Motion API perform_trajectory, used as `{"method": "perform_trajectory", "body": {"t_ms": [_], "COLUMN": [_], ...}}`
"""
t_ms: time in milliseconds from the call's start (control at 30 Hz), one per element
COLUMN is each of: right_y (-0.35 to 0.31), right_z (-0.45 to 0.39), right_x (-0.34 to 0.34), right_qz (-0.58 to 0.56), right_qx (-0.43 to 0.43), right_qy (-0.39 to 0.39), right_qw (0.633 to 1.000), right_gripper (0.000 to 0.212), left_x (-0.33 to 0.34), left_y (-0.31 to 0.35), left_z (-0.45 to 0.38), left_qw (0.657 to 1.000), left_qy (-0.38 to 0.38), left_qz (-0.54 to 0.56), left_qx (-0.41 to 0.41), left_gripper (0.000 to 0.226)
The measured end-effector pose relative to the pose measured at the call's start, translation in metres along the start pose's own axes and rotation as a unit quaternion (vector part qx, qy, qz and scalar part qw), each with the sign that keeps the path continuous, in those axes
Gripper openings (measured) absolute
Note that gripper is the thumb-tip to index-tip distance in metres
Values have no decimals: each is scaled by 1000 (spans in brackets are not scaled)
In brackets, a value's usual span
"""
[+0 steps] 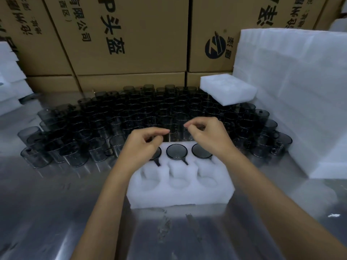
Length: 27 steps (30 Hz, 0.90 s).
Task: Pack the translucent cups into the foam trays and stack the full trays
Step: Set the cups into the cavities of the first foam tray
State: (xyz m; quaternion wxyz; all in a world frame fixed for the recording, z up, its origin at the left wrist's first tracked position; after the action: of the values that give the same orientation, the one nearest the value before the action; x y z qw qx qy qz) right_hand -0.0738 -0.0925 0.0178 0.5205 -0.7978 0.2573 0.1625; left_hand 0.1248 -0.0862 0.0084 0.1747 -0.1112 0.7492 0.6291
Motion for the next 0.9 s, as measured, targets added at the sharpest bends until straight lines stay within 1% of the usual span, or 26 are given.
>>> {"method": "perform_trajectory", "body": {"t_ms": [100,200,267,300,367,400,500,567,633,733,800,867,900], "right_y": [-7,-3,0,0,0,0,-6,-14,-24,-42,-59,-76,-82], "right_z": [-24,-40,-46,-48,-49,-49,-44,-41,-41,-42,-39,-32,-28], "right_x": [21,49,61,65,70,72,73,66,52,26,16,13,11], "right_qz": [41,131,192,213,245,258,289,299,272,182,107,42,17], "right_qx": [-1,40,61,68,72,71,47,21,14,-1,-34,-67,-81], "right_qy": [-62,-166,-198,-201,-204,-204,-194,-168,-139,-110,-132,-181,-196], "right_qw": [997,977,959,954,945,942,936,939,952,977,985,980,977], "right_gripper": [21,15,17,17,8,7,17,21,19,17,16,10,8], "left_x": [-1,-4,-5,-4,-3,-3,-6,-8,-9,-10,-12,-11,-10], "left_y": [-15,-19,-19,-19,-21,-22,-27,-26,-24,-21,-20,-18,-16], "left_z": [-1,-4,-6,-7,-6,-6,-9,-10,-11,-13,-14,-13,-12], "left_qw": [998,995,993,993,993,992,991,990,991,993,990,982,974], "left_qy": [-30,-12,1,3,4,5,13,14,11,-7,-22,-47,-65], "left_qz": [38,89,107,110,113,114,123,133,128,117,139,184,216], "left_qx": [-40,-49,-47,-45,-43,-44,-48,-48,-34,-14,-14,-21,-22], "left_gripper": [37,35,34,34,34,32,30,31,35,39,47,60,60]}}
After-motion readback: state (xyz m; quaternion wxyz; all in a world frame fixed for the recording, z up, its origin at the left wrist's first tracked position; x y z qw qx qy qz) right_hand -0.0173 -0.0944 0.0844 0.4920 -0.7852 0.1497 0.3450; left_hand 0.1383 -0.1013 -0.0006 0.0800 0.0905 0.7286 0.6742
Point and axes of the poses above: each hand's wrist, its own z-axis away from the middle knuckle, its own x-axis out of the palm, y = z × x, the point moved 7 cm from there along -z, towards the middle knuckle, and after that the axes turned 7 degrees about -x, right-handed, at the moved point
